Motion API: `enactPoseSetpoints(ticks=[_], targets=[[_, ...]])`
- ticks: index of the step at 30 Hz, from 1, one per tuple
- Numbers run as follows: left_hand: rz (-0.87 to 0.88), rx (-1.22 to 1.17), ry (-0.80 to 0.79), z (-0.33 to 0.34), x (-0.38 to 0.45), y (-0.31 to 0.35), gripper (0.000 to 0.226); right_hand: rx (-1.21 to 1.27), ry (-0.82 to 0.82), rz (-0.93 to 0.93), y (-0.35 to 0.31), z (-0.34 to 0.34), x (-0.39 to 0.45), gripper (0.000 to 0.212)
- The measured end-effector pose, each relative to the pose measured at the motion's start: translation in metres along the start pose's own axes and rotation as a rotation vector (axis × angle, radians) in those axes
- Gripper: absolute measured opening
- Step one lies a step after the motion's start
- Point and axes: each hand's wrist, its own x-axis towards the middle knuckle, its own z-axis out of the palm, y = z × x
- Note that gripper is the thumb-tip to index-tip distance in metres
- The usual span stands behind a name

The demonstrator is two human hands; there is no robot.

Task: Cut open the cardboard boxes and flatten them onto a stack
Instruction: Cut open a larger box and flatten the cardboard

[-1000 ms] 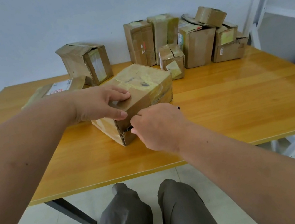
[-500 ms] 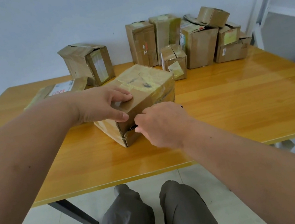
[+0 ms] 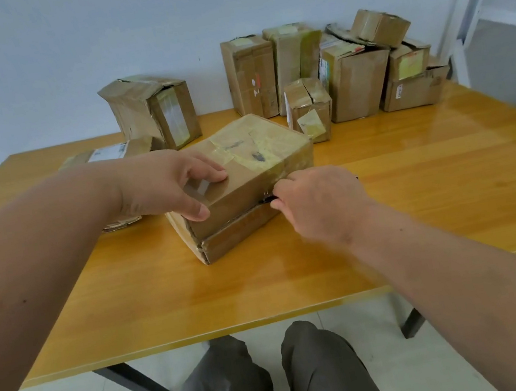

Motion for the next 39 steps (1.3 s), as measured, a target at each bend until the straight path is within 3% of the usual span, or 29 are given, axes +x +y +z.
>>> enactPoseSetpoints(ticks=[19, 25, 33, 39], targets=[[0.007, -0.026, -0.003, -0.005, 0.005, -0.009, 0.061, -0.095, -0.126, 0.142, 0.046, 0.001, -0.001, 0.03], [0.006, -0.05, -0.002, -0.005, 0.007, -0.01, 0.06, -0.058, -0.04, -0.042, 0.021, 0.008, 0.003, 0.032], [0.009, -0.035, -0.006, -0.004, 0.006, -0.011, 0.06, -0.088, -0.114, -0.1, 0.024, 0.003, 0.014, 0.031], [0.004, 0.0, -0.016, -0.004, 0.005, -0.006, 0.063, -0.13, -0.077, -0.07, 0.031, 0.005, 0.009, 0.032]])
